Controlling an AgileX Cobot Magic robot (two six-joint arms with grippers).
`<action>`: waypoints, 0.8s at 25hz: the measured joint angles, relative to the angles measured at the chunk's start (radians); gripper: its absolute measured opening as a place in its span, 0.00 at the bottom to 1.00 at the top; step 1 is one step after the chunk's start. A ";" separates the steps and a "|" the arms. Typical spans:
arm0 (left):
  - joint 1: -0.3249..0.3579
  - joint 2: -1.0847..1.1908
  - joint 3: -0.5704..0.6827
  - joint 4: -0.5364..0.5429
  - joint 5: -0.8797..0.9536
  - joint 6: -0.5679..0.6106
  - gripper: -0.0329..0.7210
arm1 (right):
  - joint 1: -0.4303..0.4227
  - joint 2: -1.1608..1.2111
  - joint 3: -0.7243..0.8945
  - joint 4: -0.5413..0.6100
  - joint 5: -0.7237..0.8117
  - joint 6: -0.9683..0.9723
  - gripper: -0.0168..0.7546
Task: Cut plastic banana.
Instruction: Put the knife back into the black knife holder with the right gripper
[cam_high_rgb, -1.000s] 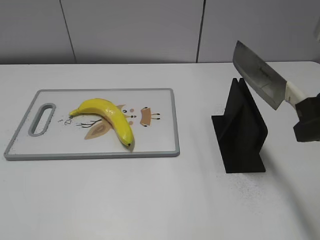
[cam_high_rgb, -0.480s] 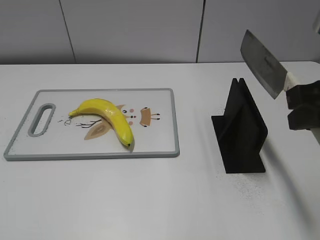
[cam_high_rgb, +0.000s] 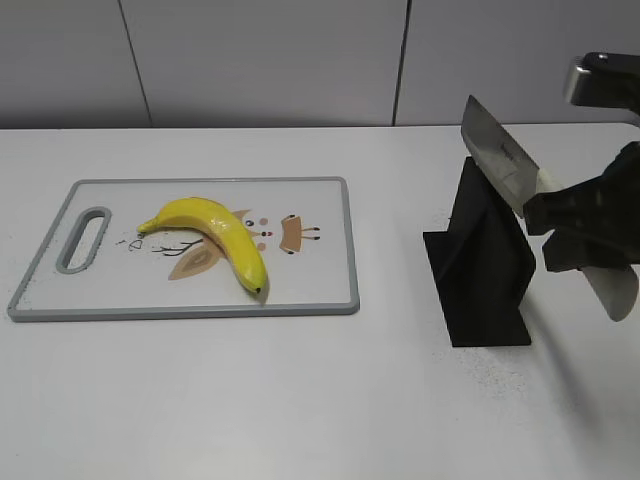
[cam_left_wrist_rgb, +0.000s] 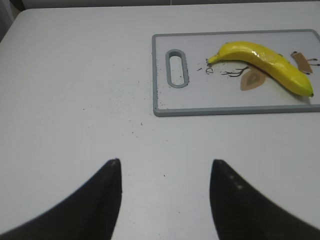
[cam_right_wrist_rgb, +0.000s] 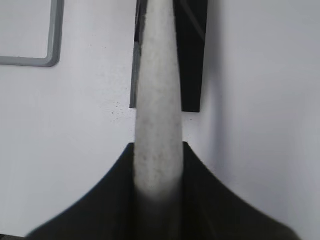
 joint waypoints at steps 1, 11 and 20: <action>0.000 0.000 0.000 0.000 0.000 0.000 0.77 | 0.000 0.003 0.000 -0.015 -0.002 0.006 0.23; 0.000 0.000 0.000 0.000 0.000 0.000 0.76 | 0.000 0.006 0.000 -0.064 -0.004 0.053 0.23; 0.000 0.000 0.000 0.000 0.000 0.000 0.76 | 0.000 0.006 0.000 -0.015 -0.025 0.032 0.23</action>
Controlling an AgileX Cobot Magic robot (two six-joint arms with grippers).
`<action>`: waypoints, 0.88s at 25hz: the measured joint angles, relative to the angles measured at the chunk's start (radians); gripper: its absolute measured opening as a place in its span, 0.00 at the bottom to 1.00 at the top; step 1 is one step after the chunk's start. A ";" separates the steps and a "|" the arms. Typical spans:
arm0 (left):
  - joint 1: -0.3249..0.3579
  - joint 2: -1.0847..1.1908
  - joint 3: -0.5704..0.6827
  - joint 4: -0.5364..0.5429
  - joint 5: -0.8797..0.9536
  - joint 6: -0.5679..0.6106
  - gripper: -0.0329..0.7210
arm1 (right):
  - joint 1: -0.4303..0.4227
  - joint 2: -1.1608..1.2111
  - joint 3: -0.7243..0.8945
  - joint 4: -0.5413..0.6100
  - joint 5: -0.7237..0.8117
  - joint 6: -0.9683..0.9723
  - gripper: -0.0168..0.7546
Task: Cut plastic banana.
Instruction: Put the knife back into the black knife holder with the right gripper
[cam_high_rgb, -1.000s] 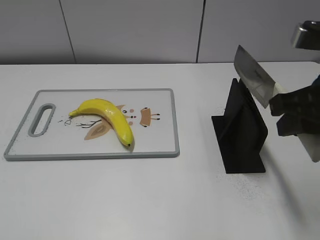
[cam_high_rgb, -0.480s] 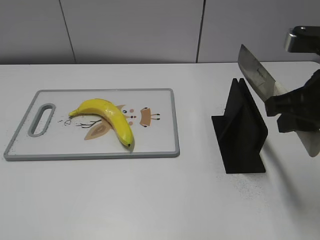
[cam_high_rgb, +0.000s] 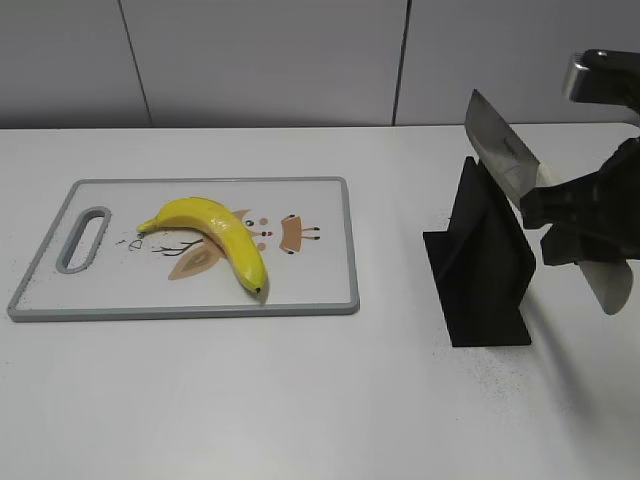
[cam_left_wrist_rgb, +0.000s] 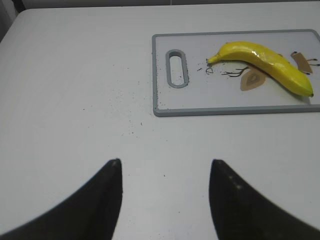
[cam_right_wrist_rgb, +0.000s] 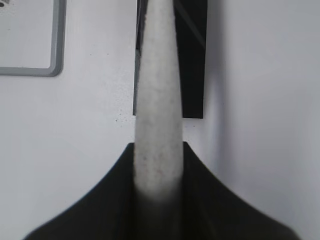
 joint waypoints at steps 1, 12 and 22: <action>0.000 0.000 0.000 0.000 0.000 0.000 0.76 | 0.000 0.000 0.000 -0.005 -0.002 0.000 0.23; 0.000 0.000 0.000 0.000 0.000 0.000 0.76 | 0.000 0.083 0.000 -0.014 -0.005 -0.002 0.23; 0.000 0.000 0.000 0.000 -0.001 0.000 0.76 | 0.000 0.100 -0.015 0.051 -0.004 -0.066 0.57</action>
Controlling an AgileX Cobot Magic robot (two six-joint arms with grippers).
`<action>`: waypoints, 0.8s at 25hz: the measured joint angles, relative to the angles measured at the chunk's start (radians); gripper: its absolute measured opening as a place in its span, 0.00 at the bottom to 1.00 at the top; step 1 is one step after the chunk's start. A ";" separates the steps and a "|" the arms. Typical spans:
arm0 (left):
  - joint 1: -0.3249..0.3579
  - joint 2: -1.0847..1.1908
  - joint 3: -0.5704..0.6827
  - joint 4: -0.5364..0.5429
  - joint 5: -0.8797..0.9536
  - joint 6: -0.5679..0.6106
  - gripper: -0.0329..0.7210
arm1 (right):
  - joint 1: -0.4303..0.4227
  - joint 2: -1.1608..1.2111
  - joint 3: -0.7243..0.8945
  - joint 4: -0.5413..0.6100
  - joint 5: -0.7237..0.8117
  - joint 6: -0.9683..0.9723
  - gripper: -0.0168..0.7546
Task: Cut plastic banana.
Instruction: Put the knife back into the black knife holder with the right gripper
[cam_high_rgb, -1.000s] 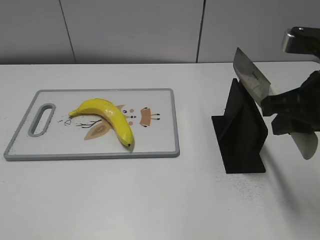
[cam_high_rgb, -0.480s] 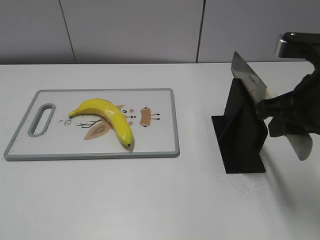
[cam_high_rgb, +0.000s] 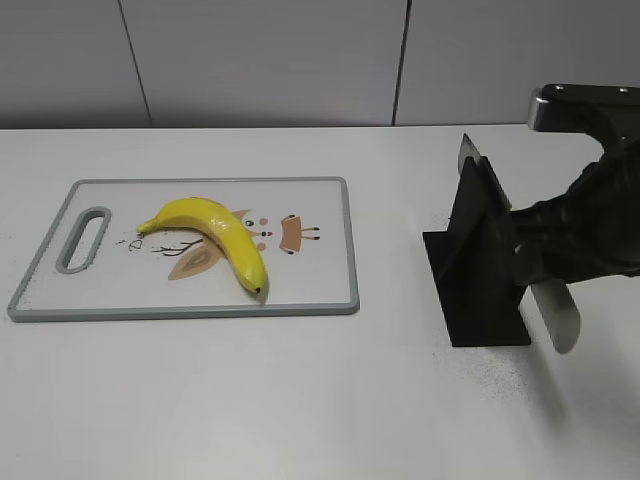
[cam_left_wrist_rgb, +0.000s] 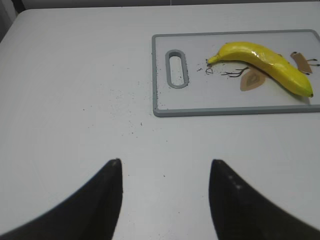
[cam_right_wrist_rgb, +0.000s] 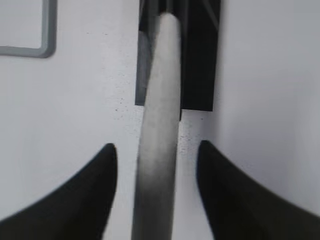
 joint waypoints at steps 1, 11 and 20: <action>0.000 0.000 0.000 0.000 0.000 0.000 0.76 | 0.000 0.000 -0.011 0.017 0.002 -0.013 0.69; 0.000 0.000 0.000 0.000 0.000 0.000 0.76 | 0.000 -0.132 -0.116 0.027 0.168 -0.216 0.84; 0.000 0.000 0.000 0.000 0.000 0.000 0.75 | 0.000 -0.611 0.145 0.040 0.311 -0.449 0.79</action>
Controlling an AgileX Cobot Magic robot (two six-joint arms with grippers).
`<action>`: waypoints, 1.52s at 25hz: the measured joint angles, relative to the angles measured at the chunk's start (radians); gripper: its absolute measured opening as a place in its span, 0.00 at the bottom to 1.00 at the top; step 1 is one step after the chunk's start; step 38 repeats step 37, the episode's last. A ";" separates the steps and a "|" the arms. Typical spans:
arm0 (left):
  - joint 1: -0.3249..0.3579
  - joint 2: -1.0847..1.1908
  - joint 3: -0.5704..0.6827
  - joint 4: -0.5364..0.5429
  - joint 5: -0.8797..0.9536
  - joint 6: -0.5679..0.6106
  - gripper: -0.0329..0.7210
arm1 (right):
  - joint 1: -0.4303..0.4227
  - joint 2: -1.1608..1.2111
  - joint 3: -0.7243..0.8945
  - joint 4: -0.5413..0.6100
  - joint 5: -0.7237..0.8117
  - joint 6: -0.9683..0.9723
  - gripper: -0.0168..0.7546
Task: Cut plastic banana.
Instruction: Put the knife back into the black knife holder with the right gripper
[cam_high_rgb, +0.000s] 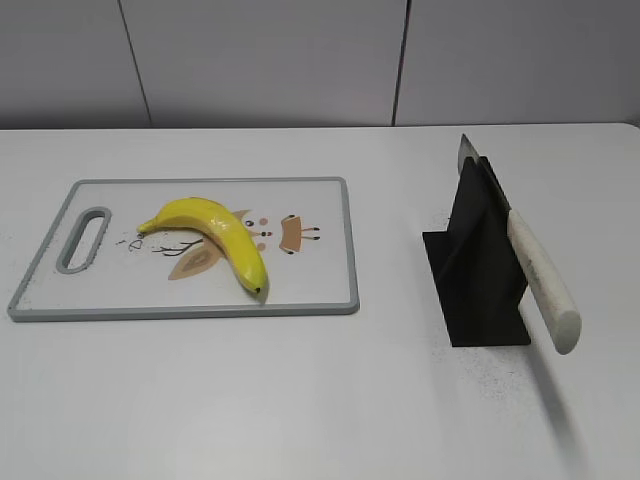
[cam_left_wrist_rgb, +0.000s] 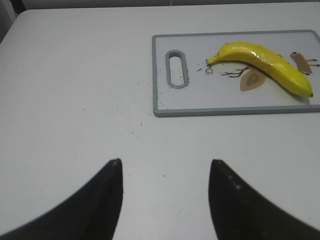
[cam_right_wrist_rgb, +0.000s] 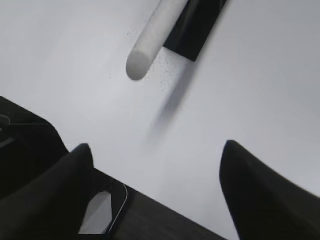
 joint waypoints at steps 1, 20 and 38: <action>0.000 0.000 0.000 0.000 0.000 0.000 0.75 | 0.000 -0.074 0.030 0.000 0.004 -0.003 0.78; 0.000 0.000 0.000 0.000 -0.001 0.000 0.75 | -0.108 -0.777 0.188 0.053 0.016 -0.008 0.75; 0.000 0.000 0.000 -0.001 -0.001 0.000 0.75 | -0.388 -0.777 0.188 0.058 0.016 -0.008 0.75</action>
